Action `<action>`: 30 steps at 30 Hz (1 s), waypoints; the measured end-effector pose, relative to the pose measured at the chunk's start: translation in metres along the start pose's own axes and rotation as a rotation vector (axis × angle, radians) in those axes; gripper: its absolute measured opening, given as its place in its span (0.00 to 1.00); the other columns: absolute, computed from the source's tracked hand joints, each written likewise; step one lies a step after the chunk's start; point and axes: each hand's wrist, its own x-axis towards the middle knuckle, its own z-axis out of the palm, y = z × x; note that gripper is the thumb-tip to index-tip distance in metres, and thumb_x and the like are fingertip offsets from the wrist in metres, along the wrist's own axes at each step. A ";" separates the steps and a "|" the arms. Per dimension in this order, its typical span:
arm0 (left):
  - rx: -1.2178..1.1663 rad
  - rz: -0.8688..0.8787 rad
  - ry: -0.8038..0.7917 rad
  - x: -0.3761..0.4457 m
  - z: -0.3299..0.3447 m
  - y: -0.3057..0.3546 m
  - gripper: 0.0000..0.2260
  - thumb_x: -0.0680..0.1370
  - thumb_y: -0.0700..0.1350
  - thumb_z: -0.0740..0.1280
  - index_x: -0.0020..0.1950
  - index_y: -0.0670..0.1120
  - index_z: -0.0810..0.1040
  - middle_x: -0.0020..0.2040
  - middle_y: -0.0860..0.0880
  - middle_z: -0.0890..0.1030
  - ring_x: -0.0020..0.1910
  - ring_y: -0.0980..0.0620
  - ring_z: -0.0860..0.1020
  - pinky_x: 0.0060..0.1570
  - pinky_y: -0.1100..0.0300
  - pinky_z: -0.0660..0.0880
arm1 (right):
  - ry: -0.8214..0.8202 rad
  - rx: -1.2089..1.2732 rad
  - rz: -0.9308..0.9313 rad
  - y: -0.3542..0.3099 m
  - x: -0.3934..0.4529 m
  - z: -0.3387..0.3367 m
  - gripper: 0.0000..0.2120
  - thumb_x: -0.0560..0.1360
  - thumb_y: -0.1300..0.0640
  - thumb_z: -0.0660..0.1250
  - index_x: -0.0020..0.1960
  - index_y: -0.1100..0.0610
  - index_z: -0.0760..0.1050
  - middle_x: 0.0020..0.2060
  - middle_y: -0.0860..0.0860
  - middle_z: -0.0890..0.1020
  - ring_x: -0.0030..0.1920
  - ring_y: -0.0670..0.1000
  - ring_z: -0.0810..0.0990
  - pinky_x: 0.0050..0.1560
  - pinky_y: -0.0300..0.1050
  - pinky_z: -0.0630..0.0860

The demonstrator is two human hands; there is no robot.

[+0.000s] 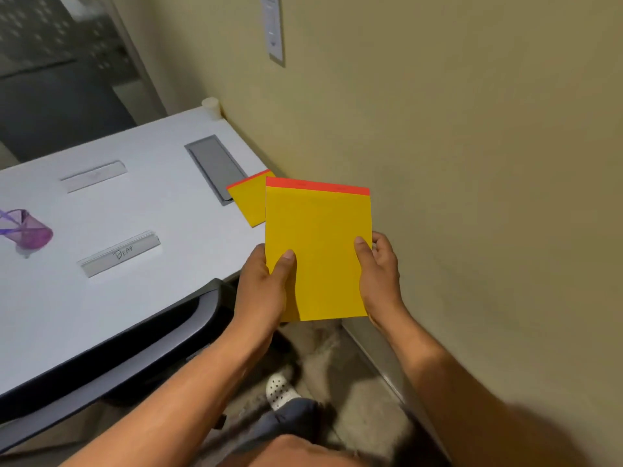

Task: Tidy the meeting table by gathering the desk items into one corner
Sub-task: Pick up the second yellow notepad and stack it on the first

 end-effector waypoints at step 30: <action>-0.030 -0.487 0.255 0.325 -0.082 -0.107 0.19 0.80 0.36 0.73 0.71 0.43 0.80 0.47 0.44 0.81 0.50 0.41 0.85 0.57 0.43 0.85 | -0.412 -0.801 0.167 0.067 0.314 0.224 0.20 0.84 0.54 0.67 0.74 0.59 0.72 0.71 0.58 0.75 0.69 0.60 0.76 0.68 0.54 0.74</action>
